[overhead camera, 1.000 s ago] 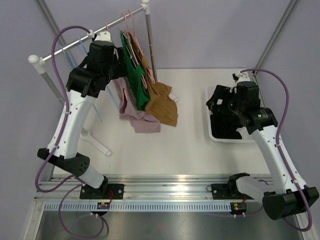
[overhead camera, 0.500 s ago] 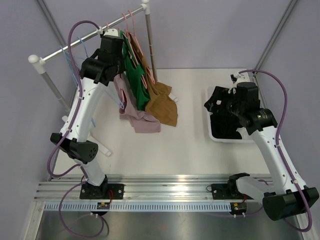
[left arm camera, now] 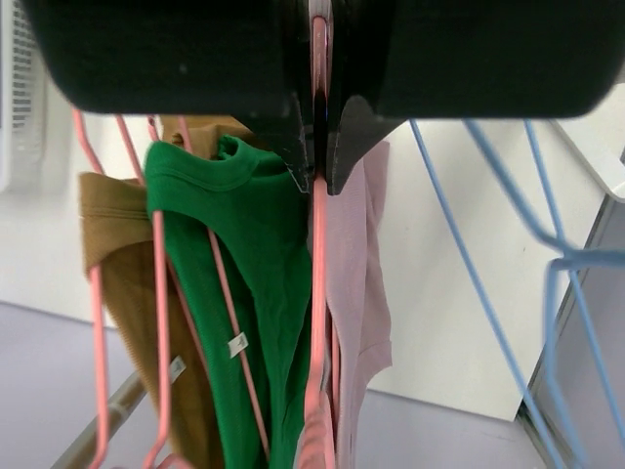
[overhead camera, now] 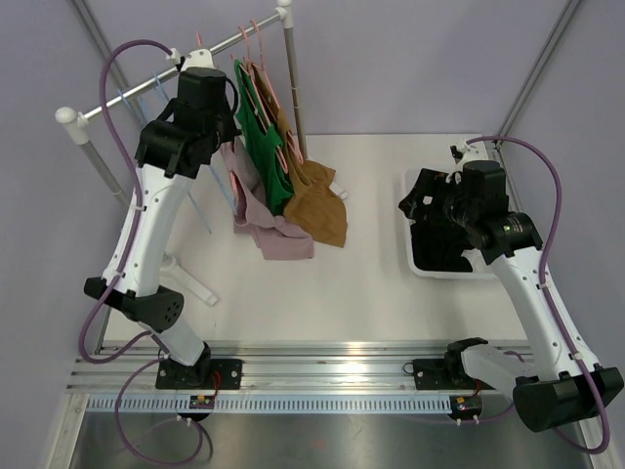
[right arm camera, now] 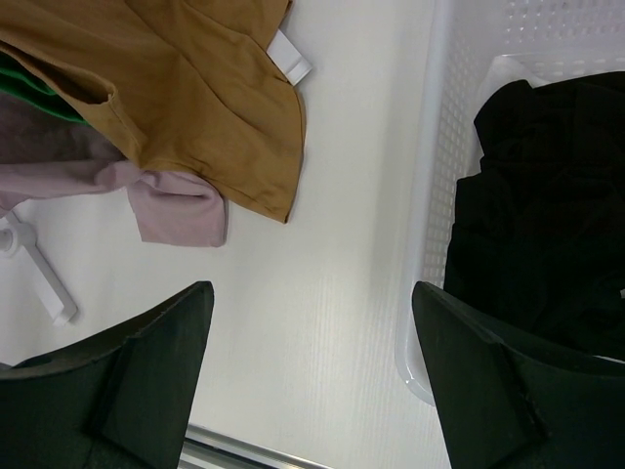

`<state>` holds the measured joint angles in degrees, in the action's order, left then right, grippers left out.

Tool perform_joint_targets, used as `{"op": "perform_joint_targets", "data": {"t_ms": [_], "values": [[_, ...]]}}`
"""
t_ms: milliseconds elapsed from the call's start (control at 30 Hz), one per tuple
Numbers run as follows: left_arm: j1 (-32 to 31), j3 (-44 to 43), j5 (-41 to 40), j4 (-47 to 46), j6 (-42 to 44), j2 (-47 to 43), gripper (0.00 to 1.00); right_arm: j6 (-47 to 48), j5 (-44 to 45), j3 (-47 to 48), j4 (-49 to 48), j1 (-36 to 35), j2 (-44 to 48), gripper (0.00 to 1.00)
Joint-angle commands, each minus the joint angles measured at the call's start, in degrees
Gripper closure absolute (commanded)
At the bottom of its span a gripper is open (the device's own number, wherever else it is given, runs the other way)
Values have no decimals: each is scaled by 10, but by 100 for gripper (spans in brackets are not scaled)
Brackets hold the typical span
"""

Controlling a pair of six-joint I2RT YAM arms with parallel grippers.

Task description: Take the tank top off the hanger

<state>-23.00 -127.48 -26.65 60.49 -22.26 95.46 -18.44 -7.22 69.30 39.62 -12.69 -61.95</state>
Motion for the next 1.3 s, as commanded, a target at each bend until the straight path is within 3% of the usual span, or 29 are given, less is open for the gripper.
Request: {"op": "perform_joint_targets", "data": {"t_ms": [0, 200, 233, 300, 433, 667, 867, 1000, 1100, 1267], "values": [[-11, -5, -22, -61, -27, -60, 100, 8, -20, 15, -21, 1, 18, 10], [-32, 35, 8, -62, -60, -114, 100, 9, -38, 26, -18, 1, 25, 9], [-41, 114, 40, -83, -83, -160, 100, 9, -83, 30, -21, 2, 25, 8], [-50, 135, 62, -100, -89, -195, 100, 12, -103, 31, -27, 1, 26, 8], [-87, 245, 87, -135, -117, -292, 100, 6, -255, 17, -67, 0, 38, 8], [-119, 418, 166, -175, -138, -443, 100, -21, -335, -6, -129, -18, 51, 8], [-121, 581, 223, -151, -168, -571, 100, -24, -237, -33, -175, -146, 39, 9], [-121, 661, 331, -139, -176, -625, 100, -47, -181, -71, -253, -239, 17, 12], [-121, 717, 430, -134, -162, -642, 100, -45, -123, -115, -322, -276, 7, 12], [-121, 805, 504, -168, -173, -692, 100, -48, -47, -187, -427, -300, -19, 12]]}}
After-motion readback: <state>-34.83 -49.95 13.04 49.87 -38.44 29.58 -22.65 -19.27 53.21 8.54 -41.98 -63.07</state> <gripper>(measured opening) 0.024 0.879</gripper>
